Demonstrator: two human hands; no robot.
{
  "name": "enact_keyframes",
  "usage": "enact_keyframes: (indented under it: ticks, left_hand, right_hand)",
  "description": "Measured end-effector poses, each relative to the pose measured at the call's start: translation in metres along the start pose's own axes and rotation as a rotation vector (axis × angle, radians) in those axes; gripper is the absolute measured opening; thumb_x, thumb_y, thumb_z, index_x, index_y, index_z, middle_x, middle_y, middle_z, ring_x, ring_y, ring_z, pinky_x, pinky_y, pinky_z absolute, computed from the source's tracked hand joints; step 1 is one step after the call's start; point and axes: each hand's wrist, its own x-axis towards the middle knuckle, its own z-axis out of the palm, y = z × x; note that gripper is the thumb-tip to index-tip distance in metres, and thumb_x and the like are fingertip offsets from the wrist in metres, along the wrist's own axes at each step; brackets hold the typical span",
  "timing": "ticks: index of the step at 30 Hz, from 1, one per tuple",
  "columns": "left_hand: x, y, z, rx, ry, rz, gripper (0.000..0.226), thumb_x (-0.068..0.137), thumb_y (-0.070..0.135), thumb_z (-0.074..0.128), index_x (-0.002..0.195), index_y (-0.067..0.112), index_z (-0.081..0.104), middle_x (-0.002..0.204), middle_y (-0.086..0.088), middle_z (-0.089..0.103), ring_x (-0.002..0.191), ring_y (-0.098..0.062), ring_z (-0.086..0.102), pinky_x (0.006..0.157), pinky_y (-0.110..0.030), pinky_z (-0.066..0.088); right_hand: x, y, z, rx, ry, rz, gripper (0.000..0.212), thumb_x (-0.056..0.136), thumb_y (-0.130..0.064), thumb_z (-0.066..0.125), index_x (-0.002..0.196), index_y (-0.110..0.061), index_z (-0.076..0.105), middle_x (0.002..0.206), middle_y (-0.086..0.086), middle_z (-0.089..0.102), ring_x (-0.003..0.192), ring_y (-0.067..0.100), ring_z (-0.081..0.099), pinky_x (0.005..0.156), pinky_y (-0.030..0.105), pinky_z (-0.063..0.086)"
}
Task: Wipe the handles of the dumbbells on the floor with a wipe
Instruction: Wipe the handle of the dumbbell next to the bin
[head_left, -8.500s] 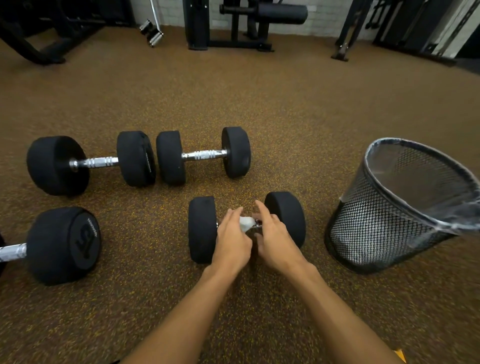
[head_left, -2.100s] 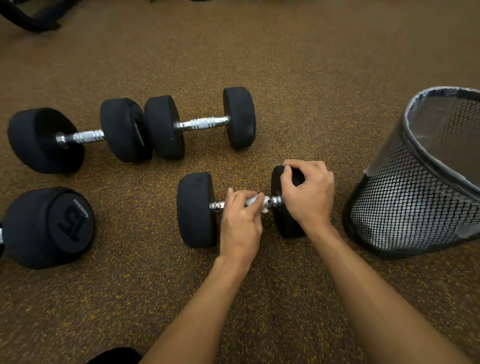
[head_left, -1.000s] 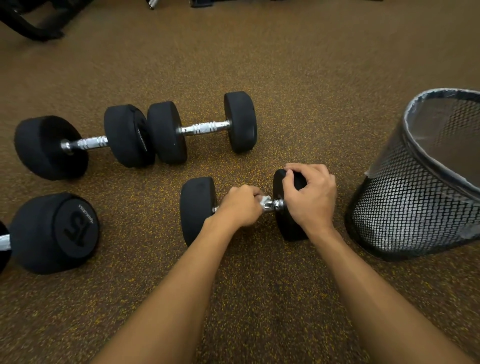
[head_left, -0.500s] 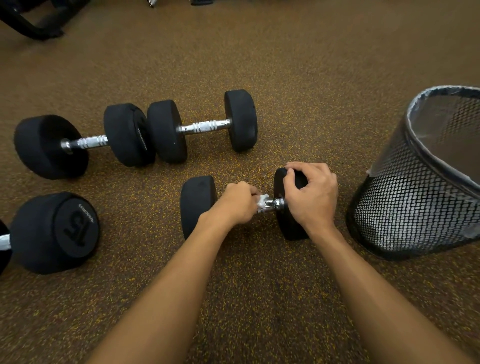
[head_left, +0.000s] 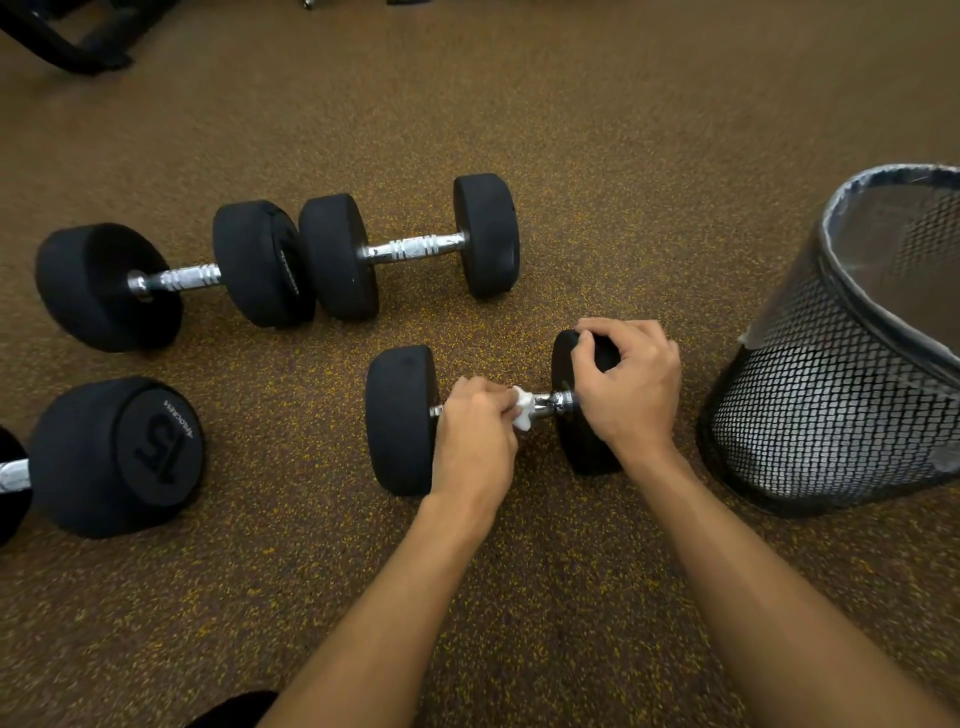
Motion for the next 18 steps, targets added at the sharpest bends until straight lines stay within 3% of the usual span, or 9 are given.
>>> enact_keyframes:
  ticks: [3, 5, 7, 11, 18]
  left_hand:
    - [-0.008, -0.006, 0.004, -0.066, 0.03, -0.047, 0.011, 0.097, 0.016, 0.075, 0.106, 0.01, 0.078, 0.11, 0.008, 0.062, 0.096, 0.007, 0.057, 0.088, -0.009, 0.039]
    - [-0.007, -0.001, 0.002, -0.028, -0.01, 0.052, 0.014, 0.095, 0.01, 0.076, 0.108, 0.005, 0.08, 0.112, -0.001, 0.065, 0.101, -0.002, 0.057, 0.095, -0.014, 0.04]
    - [-0.006, 0.007, -0.002, 0.028, -0.045, 0.141, 0.02, 0.092, 0.008, 0.078, 0.112, 0.004, 0.08, 0.114, -0.007, 0.067, 0.108, -0.02, 0.059, 0.101, -0.029, 0.045]
    - [-0.005, 0.015, -0.01, 0.153, -0.077, 0.176, 0.034, 0.088, 0.01, 0.083, 0.12, 0.01, 0.075, 0.113, -0.001, 0.062, 0.108, -0.017, 0.056, 0.098, -0.031, 0.048]
    - [-0.011, 0.014, -0.011, 0.205, -0.064, 0.211, 0.034, 0.086, 0.004, 0.082, 0.117, 0.01, 0.069, 0.115, -0.003, 0.057, 0.112, -0.023, 0.056, 0.098, -0.041, 0.054]
  right_hand:
    - [-0.001, -0.001, -0.001, 0.001, -0.003, -0.001, 0.02, 0.094, -0.031, 0.064, 0.103, -0.028, 0.081, 0.104, -0.013, 0.077, 0.102, 0.01, 0.063, 0.095, 0.029, 0.037]
    - [-0.002, -0.001, -0.001, 0.003, -0.008, -0.006, 0.02, 0.094, -0.031, 0.064, 0.104, -0.027, 0.081, 0.104, -0.013, 0.077, 0.103, 0.01, 0.063, 0.095, 0.031, 0.038]
    - [-0.002, -0.001, -0.002, 0.007, -0.009, -0.004, 0.02, 0.095, -0.031, 0.064, 0.104, -0.028, 0.081, 0.104, -0.013, 0.077, 0.104, 0.01, 0.063, 0.097, 0.031, 0.039]
    - [-0.001, -0.001, -0.001, 0.005, -0.012, 0.003, 0.019, 0.095, -0.03, 0.064, 0.103, -0.027, 0.081, 0.103, -0.012, 0.077, 0.103, 0.012, 0.064, 0.096, 0.034, 0.041]
    - [-0.002, 0.0, -0.001, 0.012, -0.011, 0.008, 0.019, 0.095, -0.03, 0.065, 0.103, -0.027, 0.081, 0.102, -0.012, 0.077, 0.103, 0.013, 0.064, 0.097, 0.038, 0.044]
